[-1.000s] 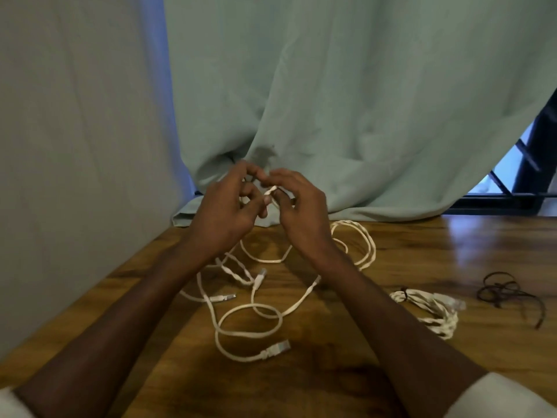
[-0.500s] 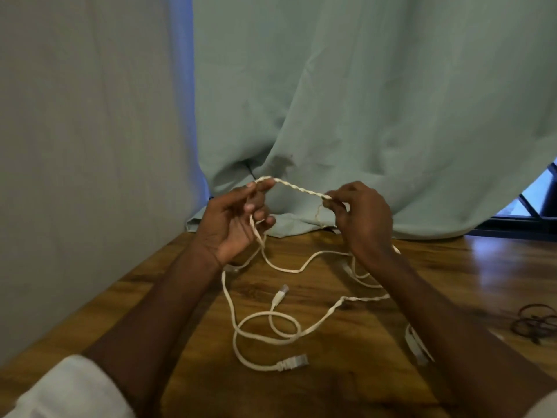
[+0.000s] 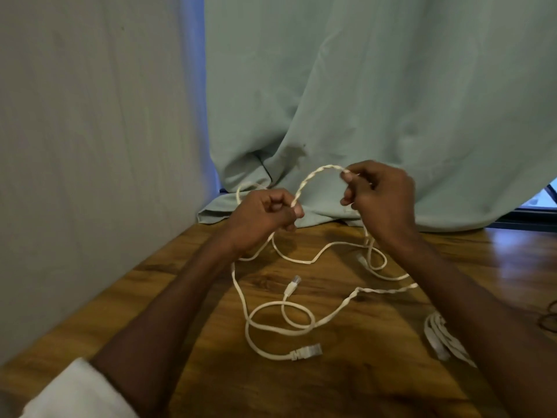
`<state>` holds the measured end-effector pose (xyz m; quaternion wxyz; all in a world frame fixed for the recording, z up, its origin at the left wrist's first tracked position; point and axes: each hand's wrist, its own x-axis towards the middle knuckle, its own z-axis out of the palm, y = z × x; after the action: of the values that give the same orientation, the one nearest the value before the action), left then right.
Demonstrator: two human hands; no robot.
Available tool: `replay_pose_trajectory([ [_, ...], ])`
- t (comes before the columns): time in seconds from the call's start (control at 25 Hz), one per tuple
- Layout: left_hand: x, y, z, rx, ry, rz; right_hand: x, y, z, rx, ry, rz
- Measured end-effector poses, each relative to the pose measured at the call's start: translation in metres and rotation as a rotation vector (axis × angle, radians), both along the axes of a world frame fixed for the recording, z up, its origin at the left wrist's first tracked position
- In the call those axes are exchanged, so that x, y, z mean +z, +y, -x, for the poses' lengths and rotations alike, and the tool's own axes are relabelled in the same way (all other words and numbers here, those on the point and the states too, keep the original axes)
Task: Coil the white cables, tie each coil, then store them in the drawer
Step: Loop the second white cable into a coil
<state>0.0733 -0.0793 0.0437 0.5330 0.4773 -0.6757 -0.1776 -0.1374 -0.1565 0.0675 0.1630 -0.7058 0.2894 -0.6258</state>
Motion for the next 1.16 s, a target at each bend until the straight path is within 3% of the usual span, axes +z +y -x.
replay_pose_trajectory([
  [0.08,-0.012,-0.008,-0.004,0.243,-0.29,0.082,0.003,0.001,0.007,0.035,-0.175,-0.082],
  [0.12,-0.018,-0.011,-0.007,0.324,-0.351,0.109,0.004,0.002,0.009,0.046,-0.211,-0.091],
  [0.36,-0.028,-0.022,-0.028,0.667,-0.445,0.205,0.011,0.013,0.011,0.178,-0.367,-0.032],
  [0.48,-0.024,-0.023,-0.043,0.773,-0.464,0.264,0.014,0.008,0.018,0.137,-0.429,-0.045],
  [0.52,-0.022,-0.021,-0.045,0.742,-0.385,0.286,0.012,0.003,0.022,0.059,-0.37,-0.032],
  [0.6,-0.017,-0.017,-0.043,0.672,-0.259,0.321,0.004,-0.008,0.027,-0.217,-0.066,0.024],
  [0.68,-0.014,-0.013,-0.035,0.633,-0.287,0.351,-0.004,-0.01,0.023,-0.415,0.258,0.1],
  [0.76,-0.011,-0.009,-0.025,0.615,-0.37,0.372,-0.008,-0.003,0.013,-0.425,0.427,0.243],
  [0.84,-0.007,-0.005,-0.021,0.63,-0.442,0.385,-0.007,0.007,0.005,-0.438,0.473,0.366],
  [1.0,-0.004,0.0,-0.014,0.582,-0.561,0.342,0.002,0.023,0.002,-0.425,0.359,0.433],
  [1.16,-0.006,0.0,-0.002,0.465,-0.671,0.375,-0.008,0.022,-0.01,-0.297,0.611,0.664],
])
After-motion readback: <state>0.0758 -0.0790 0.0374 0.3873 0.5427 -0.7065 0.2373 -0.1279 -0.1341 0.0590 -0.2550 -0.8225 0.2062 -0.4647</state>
